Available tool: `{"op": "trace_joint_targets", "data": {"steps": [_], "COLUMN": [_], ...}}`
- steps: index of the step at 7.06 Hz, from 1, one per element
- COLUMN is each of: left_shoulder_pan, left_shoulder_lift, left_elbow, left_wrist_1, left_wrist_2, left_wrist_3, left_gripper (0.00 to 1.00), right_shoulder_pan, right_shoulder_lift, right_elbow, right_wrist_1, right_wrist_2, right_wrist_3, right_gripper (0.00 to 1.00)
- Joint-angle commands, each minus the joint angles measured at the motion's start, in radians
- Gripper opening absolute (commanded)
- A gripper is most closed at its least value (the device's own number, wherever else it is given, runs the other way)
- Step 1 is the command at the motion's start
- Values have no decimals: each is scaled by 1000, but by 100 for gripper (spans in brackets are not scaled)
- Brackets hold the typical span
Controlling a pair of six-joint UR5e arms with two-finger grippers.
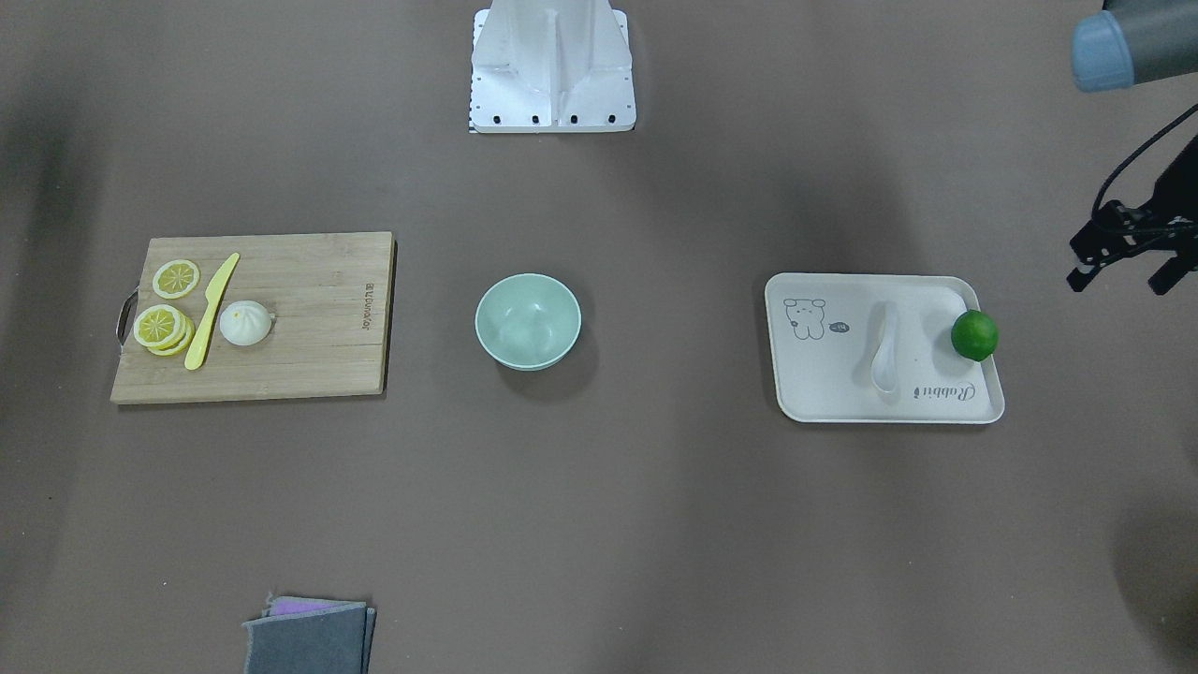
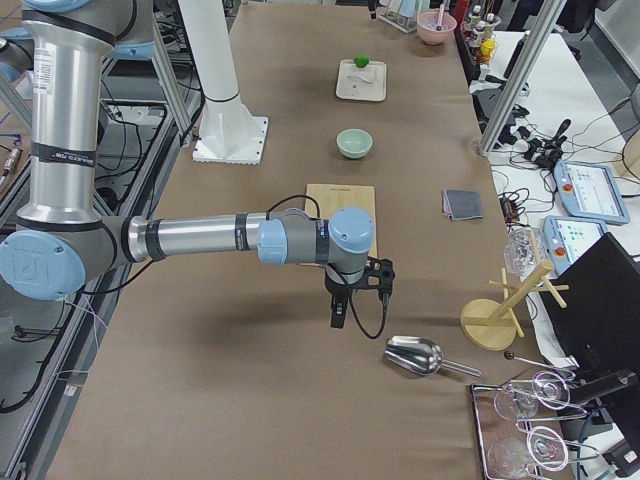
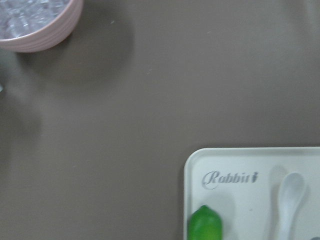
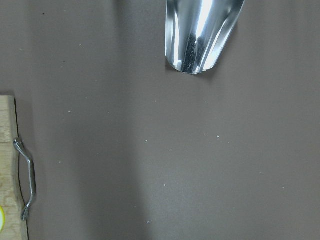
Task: Put spoon and bun in bowl
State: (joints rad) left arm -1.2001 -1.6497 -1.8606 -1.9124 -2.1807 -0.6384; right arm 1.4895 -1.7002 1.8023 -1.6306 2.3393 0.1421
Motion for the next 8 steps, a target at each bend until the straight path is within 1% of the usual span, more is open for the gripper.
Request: {"op": "trace_joint_targets", "data": {"steps": [1,2,3,4,5,6,7,8], "left_shoulder_pan": [114,141,152,212,279,340,368,370], "left_shoulder_lift": [-90,-116,-128,-119,-116,-114,-98,-61], "left_elbow": [136,193,208,212,209,213,227,225], "left_wrist_1": [-249,-316,-344,-349,-350,-350,-352,-372], "left_wrist_2": [7,6,2,45,141,236,261,262], "left_wrist_3": [-88,-121,-95,-86,-92,-105,-106,-101], "left_gripper": [99,98,98,98,98,98,98,97], "right_shoulder_pan": [-11,-24,-40,-87,-98,-98,-103,-106], "right_shoulder_lift": [16,54,89,82,52,47,47,47], "right_elbow": [9,21,19,0,-11,-55,-69,-69], "right_wrist_1": [5,11,67,128,212,259,281,284], "right_wrist_2": [2,3,2,8,46,81,80,81], "right_wrist_3": [1,-4,1,-6,-3,1,2,2], "right_gripper": [100,100,100,100,100,100,100,100]}}
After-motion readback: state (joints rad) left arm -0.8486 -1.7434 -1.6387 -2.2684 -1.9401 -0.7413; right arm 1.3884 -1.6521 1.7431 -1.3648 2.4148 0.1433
